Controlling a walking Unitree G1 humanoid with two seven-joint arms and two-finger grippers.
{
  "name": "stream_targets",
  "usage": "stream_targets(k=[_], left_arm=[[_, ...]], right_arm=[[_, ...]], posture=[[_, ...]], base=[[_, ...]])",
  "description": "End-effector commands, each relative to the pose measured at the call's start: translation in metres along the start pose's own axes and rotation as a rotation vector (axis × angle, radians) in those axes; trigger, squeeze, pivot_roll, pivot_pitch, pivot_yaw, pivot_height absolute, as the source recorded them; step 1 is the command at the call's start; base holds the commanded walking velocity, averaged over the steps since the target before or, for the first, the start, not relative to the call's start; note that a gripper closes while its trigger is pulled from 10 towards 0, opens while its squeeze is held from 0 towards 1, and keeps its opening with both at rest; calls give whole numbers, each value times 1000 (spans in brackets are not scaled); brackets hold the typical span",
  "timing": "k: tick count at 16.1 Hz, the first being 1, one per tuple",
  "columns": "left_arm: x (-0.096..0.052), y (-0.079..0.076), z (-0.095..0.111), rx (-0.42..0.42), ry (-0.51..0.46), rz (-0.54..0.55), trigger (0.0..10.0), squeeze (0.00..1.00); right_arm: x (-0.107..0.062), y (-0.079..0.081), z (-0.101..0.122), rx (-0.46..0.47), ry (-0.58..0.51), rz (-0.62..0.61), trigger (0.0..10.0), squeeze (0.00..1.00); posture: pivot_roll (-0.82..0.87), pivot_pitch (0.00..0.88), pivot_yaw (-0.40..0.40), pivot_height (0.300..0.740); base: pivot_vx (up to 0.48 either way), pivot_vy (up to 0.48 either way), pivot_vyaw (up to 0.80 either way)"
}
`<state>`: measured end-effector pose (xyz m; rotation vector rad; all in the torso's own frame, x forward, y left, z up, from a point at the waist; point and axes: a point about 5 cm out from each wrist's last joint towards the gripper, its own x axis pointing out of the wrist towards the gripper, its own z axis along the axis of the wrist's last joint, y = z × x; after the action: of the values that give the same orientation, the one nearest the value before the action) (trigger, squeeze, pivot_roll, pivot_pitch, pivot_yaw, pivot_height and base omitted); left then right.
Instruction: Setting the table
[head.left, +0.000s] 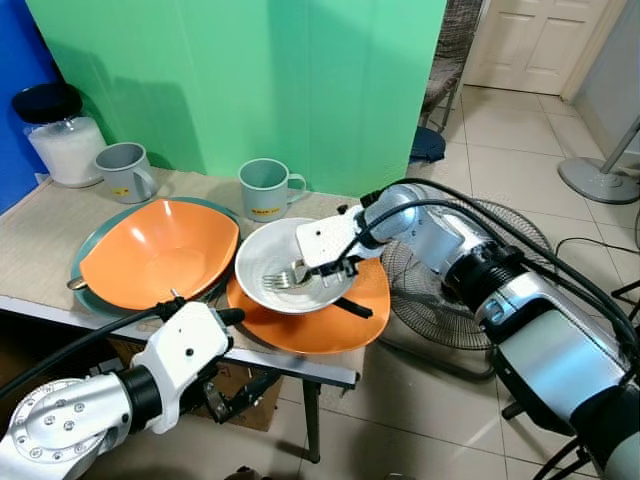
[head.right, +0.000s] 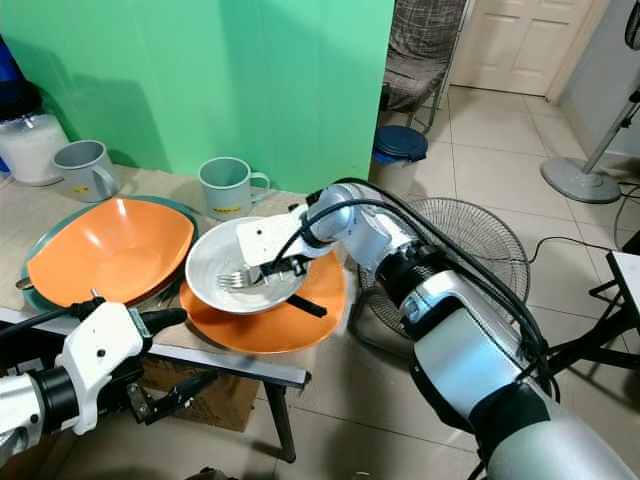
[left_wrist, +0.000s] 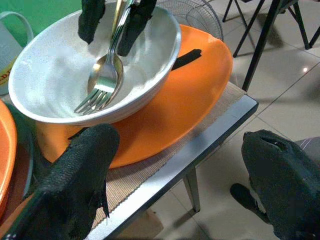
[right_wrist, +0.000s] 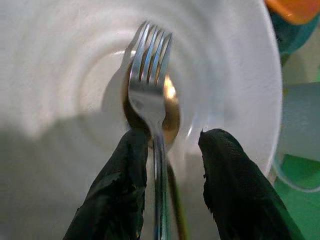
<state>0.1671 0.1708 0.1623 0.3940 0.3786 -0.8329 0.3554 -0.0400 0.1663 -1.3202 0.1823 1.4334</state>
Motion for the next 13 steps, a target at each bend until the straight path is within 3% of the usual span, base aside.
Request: stream_targets(k=[1, 3, 5, 7, 8, 10, 13], left_arm=[[-1, 1, 0, 8, 3, -6, 10000, 0], [-1, 1, 0, 10, 6, -11, 10000, 0], [-1, 2, 0, 11, 7, -13, 10000, 0], [-1, 2, 0, 12, 7, -15, 10000, 0], [-1, 2, -1, 13, 8, -16, 10000, 0], [-1, 2, -1, 14, 10, -19, 10000, 0], [-1, 1, -1, 15, 10, -21, 10000, 0]], right_arm=[[-2, 0, -3, -17, 25, 23, 8510, 0], [-4, 2, -4, -28, 29, 52, 10000, 0], [-6, 1, -3, -31, 26, 64, 9647, 0], [-5, 2, -3, -30, 34, 68, 4314, 0], [-4, 3, -4, -31, 36, 70, 2471, 0], [-3, 4, -3, -30, 33, 74, 314, 0], [-3, 3, -2, -30, 29, 67, 0, 0]], posture=[[-39, 0, 14, 740], [-39, 0, 17, 740], [-42, 0, 17, 740], [-42, 0, 18, 740], [-43, 0, 20, 740], [-43, 0, 19, 740], [-44, 0, 19, 740]], base=[[0, 0, 0], [0, 0, 0], [0, 0, 0], [0, 0, 0], [0, 0, 0], [0, 0, 0], [0, 0, 0]])
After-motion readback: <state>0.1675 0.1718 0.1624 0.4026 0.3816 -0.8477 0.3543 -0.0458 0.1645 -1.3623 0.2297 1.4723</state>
